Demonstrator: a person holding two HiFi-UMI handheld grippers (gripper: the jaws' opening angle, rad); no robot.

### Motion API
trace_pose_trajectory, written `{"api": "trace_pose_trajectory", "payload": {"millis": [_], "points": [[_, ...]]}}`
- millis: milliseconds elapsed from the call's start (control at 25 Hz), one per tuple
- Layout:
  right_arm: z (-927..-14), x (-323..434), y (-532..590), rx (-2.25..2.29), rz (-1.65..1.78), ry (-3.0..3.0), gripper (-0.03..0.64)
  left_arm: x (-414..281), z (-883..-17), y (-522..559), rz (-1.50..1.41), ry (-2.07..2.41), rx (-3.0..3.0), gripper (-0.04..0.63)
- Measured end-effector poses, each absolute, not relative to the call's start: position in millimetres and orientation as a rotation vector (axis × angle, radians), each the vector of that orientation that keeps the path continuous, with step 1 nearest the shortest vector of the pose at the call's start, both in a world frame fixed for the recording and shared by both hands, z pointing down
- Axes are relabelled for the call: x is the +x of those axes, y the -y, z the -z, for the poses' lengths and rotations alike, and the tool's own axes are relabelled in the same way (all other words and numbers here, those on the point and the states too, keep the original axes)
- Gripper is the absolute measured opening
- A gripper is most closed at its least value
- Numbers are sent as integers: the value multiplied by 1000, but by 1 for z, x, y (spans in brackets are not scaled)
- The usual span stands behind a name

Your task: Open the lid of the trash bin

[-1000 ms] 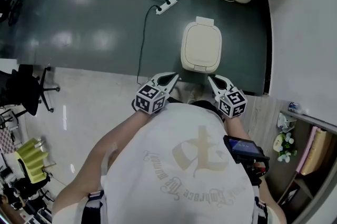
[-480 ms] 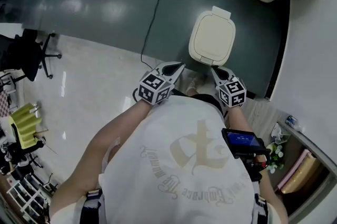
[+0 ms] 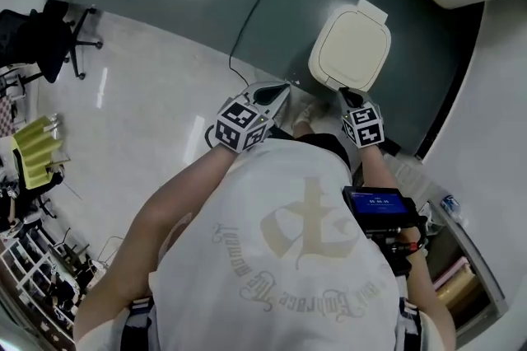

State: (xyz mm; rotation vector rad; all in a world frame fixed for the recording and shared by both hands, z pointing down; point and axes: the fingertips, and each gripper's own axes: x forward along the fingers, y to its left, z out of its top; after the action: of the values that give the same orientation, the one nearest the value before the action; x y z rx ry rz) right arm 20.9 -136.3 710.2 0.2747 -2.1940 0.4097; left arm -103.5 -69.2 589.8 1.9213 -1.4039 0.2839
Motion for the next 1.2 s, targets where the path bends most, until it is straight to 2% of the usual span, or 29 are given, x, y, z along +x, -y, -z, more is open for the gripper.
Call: {"api": "trace_pose_trajectory", "payload": {"millis": [680, 1200], "points": [[-749, 14, 134, 143, -52, 1989, 5, -113, -604, 56, -254, 1450, 1835, 12], [-758, 13, 133, 125, 50, 1929, 6, -110, -614, 61, -234, 1436, 1835, 12]]}}
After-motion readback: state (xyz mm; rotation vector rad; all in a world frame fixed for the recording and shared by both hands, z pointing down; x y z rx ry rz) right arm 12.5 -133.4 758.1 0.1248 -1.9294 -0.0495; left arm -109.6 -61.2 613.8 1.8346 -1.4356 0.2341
